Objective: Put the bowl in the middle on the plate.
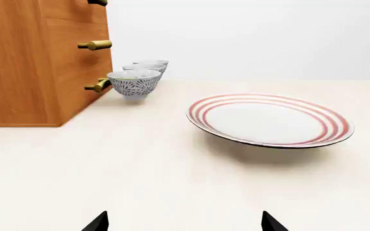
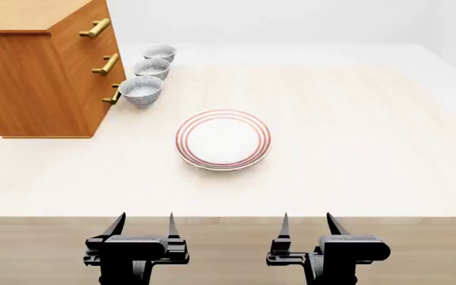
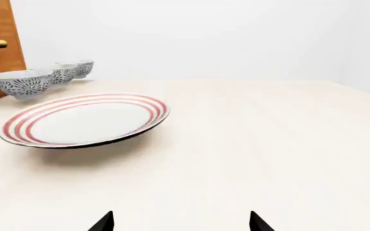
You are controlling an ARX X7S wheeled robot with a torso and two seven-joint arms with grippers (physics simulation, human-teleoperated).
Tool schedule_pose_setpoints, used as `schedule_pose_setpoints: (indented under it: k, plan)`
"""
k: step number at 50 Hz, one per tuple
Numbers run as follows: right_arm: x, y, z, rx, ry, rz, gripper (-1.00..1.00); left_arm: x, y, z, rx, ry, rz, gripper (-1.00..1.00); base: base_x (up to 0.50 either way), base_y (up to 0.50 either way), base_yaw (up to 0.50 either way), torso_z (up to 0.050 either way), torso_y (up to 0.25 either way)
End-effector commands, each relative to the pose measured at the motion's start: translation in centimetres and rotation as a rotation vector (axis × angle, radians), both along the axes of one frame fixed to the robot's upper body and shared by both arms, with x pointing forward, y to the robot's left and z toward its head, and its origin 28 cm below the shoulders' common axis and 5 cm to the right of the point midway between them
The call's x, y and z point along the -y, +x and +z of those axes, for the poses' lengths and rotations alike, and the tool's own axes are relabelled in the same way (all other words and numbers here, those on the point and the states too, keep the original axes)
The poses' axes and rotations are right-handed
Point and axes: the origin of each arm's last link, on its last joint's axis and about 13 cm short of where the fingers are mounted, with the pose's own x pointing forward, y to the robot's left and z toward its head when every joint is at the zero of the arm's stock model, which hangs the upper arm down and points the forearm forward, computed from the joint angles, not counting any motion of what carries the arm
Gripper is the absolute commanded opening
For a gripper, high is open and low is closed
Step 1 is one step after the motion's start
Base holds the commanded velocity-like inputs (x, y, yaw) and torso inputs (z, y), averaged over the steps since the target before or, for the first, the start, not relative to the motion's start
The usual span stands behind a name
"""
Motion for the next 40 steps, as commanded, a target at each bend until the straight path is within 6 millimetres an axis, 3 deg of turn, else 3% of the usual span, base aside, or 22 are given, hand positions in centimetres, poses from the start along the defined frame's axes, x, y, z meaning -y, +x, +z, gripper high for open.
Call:
schedule_pose_setpoints:
  k: [1,15,24,30,35,40]
  plan:
    - [0.0,0.0,0.0,-0.006,-0.002,-0.009,1.00,0.0,0.0,0.0,-0.003,0.004,0.003,1.00,0.00,0.00,0.00,0.000,0.000]
    - [0.2,0.0,1.0,0.027,-0.016,-0.024,1.00,-0.5,0.0,1.0,0.026,0.039,0.017,1.00,0.00,0.00,0.00,0.000,0.000]
    - [0.4,-1.5,5.7,0.135,-0.020,-0.027,1.00,-0.8,-1.5,5.2,0.145,0.064,0.041,1.00,0.00,0.00,0.00,0.000,0.000]
    - [0.3,-2.4,7.8,0.191,-0.012,-0.016,1.00,-0.9,-2.6,7.5,0.192,0.038,0.055,1.00,0.00,0.00,0.00,0.000,0.000]
    - [0.3,-3.0,8.9,0.224,-0.015,-0.007,1.00,-1.0,-3.2,8.8,0.227,0.026,0.065,1.00,0.00,0.00,0.00,0.000,0.000]
    - [0.2,-3.1,9.1,0.229,-0.012,-0.003,1.00,-1.1,-3.3,8.9,0.233,0.028,0.066,1.00,0.00,0.00,0.00,0.000,0.000]
